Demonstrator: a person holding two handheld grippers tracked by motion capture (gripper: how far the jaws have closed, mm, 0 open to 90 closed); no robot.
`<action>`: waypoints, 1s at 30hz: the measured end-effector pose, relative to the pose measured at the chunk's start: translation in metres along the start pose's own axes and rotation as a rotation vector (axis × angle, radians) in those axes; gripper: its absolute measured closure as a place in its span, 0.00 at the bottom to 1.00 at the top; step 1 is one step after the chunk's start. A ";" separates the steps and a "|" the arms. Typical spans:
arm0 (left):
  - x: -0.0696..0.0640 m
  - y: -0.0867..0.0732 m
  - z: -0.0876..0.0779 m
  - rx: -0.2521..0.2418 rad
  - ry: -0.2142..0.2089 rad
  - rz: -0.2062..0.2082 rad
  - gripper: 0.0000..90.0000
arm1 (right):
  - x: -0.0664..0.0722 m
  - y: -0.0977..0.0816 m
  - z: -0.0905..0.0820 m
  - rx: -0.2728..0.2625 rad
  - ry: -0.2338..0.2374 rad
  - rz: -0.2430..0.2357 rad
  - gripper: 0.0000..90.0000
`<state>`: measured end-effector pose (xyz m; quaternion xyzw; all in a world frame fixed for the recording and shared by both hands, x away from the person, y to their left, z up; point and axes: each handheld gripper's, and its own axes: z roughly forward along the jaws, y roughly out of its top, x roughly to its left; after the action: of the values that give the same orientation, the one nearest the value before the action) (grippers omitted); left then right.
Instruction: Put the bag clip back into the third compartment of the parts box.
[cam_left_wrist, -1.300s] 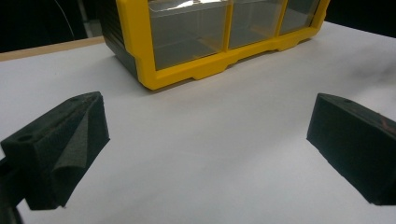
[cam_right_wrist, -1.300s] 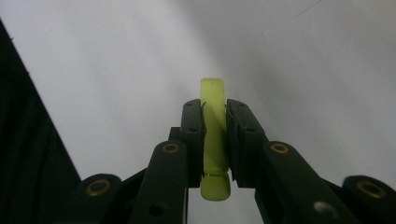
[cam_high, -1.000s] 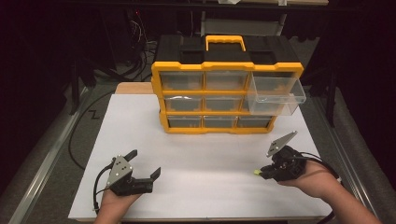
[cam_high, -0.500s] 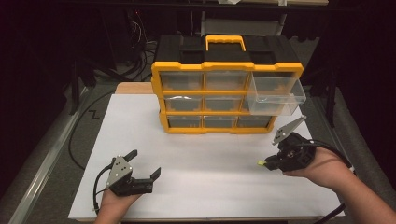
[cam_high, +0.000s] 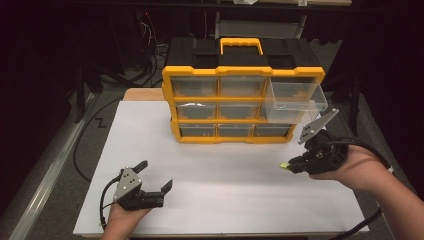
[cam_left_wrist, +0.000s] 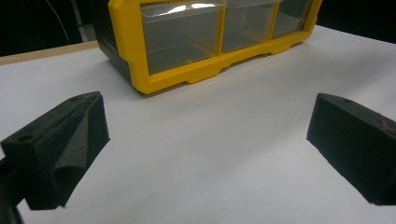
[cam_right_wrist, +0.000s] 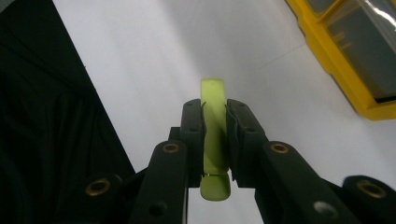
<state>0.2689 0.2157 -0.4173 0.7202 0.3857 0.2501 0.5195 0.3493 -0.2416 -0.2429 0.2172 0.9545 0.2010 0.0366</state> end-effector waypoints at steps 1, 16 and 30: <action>0.000 0.000 0.000 -0.003 -0.002 -0.002 0.00 | 0.000 0.001 -0.003 0.000 0.000 -0.002 0.88; 0.000 0.000 -0.001 -0.010 -0.005 -0.002 0.00 | 0.001 0.021 -0.050 -0.007 -0.018 -0.026 0.88; 0.000 0.000 -0.001 -0.006 -0.009 -0.002 0.00 | 0.001 0.042 -0.090 -0.017 -0.054 -0.039 0.88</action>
<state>0.2683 0.2165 -0.4166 0.7192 0.3835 0.2477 0.5237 0.3508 -0.2395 -0.1436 0.2036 0.9555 0.2022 0.0681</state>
